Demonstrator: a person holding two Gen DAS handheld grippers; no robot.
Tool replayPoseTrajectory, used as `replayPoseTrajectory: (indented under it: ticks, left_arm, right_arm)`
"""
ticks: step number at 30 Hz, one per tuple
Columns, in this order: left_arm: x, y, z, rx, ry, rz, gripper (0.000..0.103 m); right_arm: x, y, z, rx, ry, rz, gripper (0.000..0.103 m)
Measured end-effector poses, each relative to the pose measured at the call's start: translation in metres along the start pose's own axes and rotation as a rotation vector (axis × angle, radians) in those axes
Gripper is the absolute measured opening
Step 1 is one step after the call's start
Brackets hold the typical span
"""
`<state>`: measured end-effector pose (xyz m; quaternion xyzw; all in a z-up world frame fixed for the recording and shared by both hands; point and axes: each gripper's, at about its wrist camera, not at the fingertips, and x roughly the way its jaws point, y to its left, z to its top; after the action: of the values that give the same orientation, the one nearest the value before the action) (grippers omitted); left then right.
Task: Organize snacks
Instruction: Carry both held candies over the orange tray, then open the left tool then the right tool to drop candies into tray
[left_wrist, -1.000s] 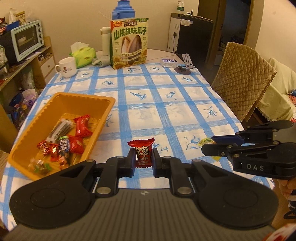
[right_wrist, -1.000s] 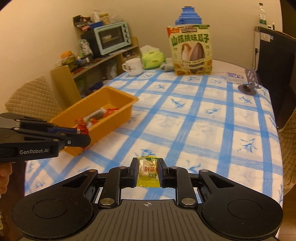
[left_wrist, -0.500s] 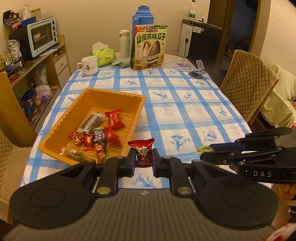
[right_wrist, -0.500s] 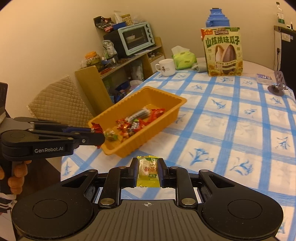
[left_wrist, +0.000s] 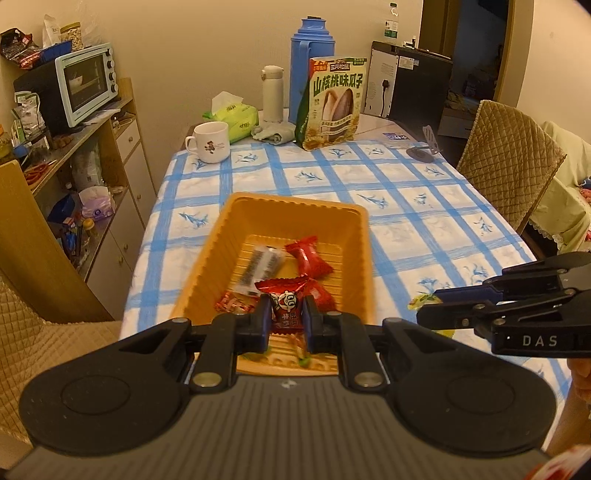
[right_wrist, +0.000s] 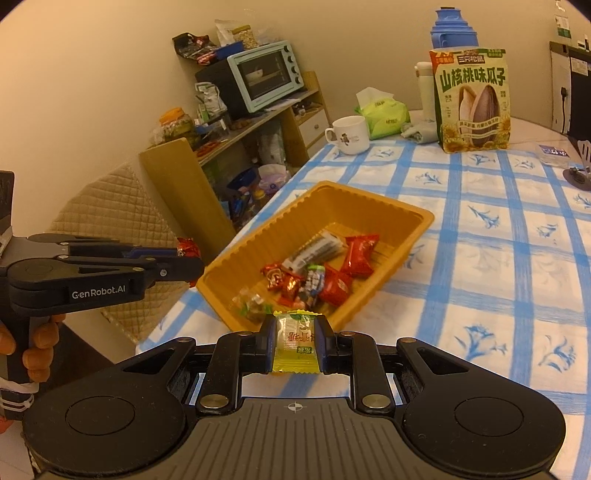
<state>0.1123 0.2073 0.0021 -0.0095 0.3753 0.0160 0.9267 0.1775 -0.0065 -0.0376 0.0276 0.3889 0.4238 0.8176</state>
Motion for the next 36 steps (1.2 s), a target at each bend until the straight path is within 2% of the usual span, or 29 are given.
replayPoseTrajectory:
  ticks: [8,18,23,36]
  left_arm:
    - [0.032,0.036,0.024,0.073,-0.004,-0.043,0.015]
    - [0.080,0.044,0.065,0.140,-0.012,-0.105,0.015]
    - [0.113,0.043,0.076,0.167,0.015,-0.122,0.015]
    - [0.183,0.046,0.088,0.205,0.099,-0.127,0.015]
  right_arm:
    - [0.034,0.012,0.027,0.033,-0.029,-0.083,0.022]
    - [0.061,-0.007,0.061,0.109,-0.058,-0.186,0.022]
    - [0.076,-0.024,0.072,0.148,-0.067,-0.229,0.022]
    - [0.117,-0.057,0.081,0.223,-0.040,-0.267,0.022]
